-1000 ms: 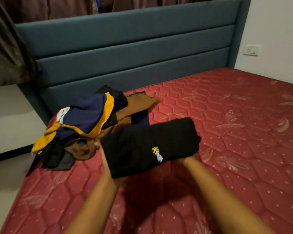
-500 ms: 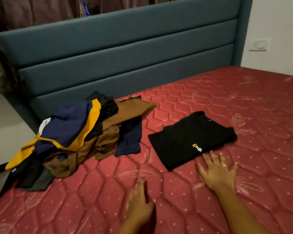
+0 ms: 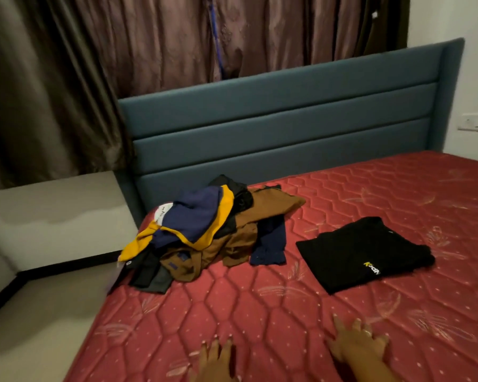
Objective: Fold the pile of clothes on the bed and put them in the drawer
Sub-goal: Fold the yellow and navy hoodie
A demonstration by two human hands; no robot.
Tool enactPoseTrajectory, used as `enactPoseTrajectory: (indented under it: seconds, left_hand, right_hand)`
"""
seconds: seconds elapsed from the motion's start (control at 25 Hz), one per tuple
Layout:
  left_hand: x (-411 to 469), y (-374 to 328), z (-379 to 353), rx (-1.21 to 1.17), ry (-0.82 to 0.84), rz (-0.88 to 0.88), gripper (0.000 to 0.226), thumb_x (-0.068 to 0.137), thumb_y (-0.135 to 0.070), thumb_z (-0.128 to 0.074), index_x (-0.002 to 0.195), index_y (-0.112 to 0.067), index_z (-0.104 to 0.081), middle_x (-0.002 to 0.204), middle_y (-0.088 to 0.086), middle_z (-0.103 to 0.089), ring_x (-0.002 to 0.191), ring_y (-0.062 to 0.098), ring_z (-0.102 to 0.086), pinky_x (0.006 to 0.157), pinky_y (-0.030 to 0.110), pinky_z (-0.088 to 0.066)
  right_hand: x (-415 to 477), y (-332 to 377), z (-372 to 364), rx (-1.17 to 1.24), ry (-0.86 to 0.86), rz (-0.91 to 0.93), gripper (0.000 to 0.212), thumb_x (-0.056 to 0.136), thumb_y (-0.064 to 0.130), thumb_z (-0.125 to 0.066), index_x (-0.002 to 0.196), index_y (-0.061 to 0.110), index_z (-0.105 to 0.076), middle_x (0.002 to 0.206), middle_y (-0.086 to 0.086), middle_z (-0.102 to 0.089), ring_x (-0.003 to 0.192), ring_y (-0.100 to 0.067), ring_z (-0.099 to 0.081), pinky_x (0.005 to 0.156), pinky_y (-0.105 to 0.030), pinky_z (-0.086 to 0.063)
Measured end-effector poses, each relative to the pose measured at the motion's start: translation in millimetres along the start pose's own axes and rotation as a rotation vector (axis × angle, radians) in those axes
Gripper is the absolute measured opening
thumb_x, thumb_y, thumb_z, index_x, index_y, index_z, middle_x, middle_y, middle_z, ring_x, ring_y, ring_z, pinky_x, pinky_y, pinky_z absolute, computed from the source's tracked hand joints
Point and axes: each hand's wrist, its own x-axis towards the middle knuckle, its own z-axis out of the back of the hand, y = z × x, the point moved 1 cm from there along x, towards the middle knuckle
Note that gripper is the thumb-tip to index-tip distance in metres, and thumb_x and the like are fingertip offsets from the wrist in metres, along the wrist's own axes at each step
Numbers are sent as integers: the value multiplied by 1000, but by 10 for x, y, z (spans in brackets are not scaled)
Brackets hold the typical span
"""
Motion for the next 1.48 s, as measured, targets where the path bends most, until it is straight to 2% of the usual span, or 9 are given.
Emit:
enactPoseTrajectory:
  seconds: [0.28, 0.52, 0.76, 0.92, 1.04, 1.2, 1.36, 1.44, 1.48]
  left_hand:
    - [125, 1747, 496, -231, -9, 338, 81, 91, -46, -50, 152, -37, 2, 161, 0, 10, 148, 29, 6, 115, 55, -16]
    - [626, 2742, 440, -155, 25, 341, 88, 88, -48, -58, 153, -35, 0, 161, 3, 5, 148, 30, 4, 114, 57, -14]
    - [1241, 3201, 79, -248, 157, 281, 92, 86, -67, -47, 152, -34, 7, 161, 3, 13, 147, 34, 9, 116, 55, -5]
    - [1524, 3373, -24, -195, 174, 229, 97, 81, -76, -43, 150, -38, 13, 159, 2, 21, 146, 36, 15, 115, 55, 0]
    - [1509, 3347, -55, -192, 165, 223, 95, 82, -76, -38, 150, -37, 15, 159, 3, 21, 145, 35, 16, 115, 54, 0]
    - [1271, 3231, 3, -208, 254, 175, 86, 92, -63, -37, 149, -32, 20, 158, 5, 25, 146, 33, 18, 117, 52, -2]
    - [902, 3177, 290, -439, 411, 226, 91, 92, -33, -58, 153, -21, 10, 161, 13, -2, 144, 29, -23, 114, 38, -23]
    - [611, 3014, 440, -978, 371, 335, 71, 94, -8, -56, 152, -4, -16, 143, 20, -43, 102, 23, -57, 87, 29, -49]
    - [492, 2976, 505, -1138, 251, 357, 53, 94, -1, -52, 144, 3, -35, 120, 18, -59, 83, 21, -55, 73, 29, -52]
  right_hand:
    - [-252, 2191, 416, -23, 27, 429, 80, 86, 47, -53, 151, 42, -7, 157, -8, -25, 139, -31, -33, 113, -50, -28]
    - [-201, 3647, 571, -107, -202, 516, 80, 87, 39, -59, 150, 45, -10, 158, -1, -15, 145, -28, -17, 114, -55, -19]
    - [307, 4154, 683, -150, -221, 412, 77, 92, 28, -55, 150, 47, -7, 160, -2, 17, 146, -36, 7, 113, -58, -17]
    - [668, 4460, 805, -218, -289, 376, 56, 96, 29, -50, 146, 42, -28, 157, -4, 27, 143, -43, 16, 108, -57, -24]
    - [776, 4585, 842, -224, -331, 391, 50, 95, 25, -50, 143, 20, -38, 160, -2, -7, 146, -37, -3, 110, -57, -25]
    - [355, 4564, 1049, -171, -629, 529, 27, 93, 7, -46, 118, 9, -58, 122, -11, -53, 116, -33, -52, 94, -43, -42]
    - [-521, 4485, 1113, 240, -648, 635, 32, 94, 12, -41, 120, 14, -60, 117, -13, -54, 106, -36, -55, 91, -42, -42]
    - [-1141, 4417, 1060, 403, -554, 699, 33, 93, 21, -38, 110, 14, -65, 111, -14, -58, 102, -37, -57, 88, -41, -44]
    - [-1449, 4393, 1055, 405, -505, 722, 33, 91, 23, -37, 106, 12, -65, 110, -15, -59, 102, -38, -57, 85, -41, -44]
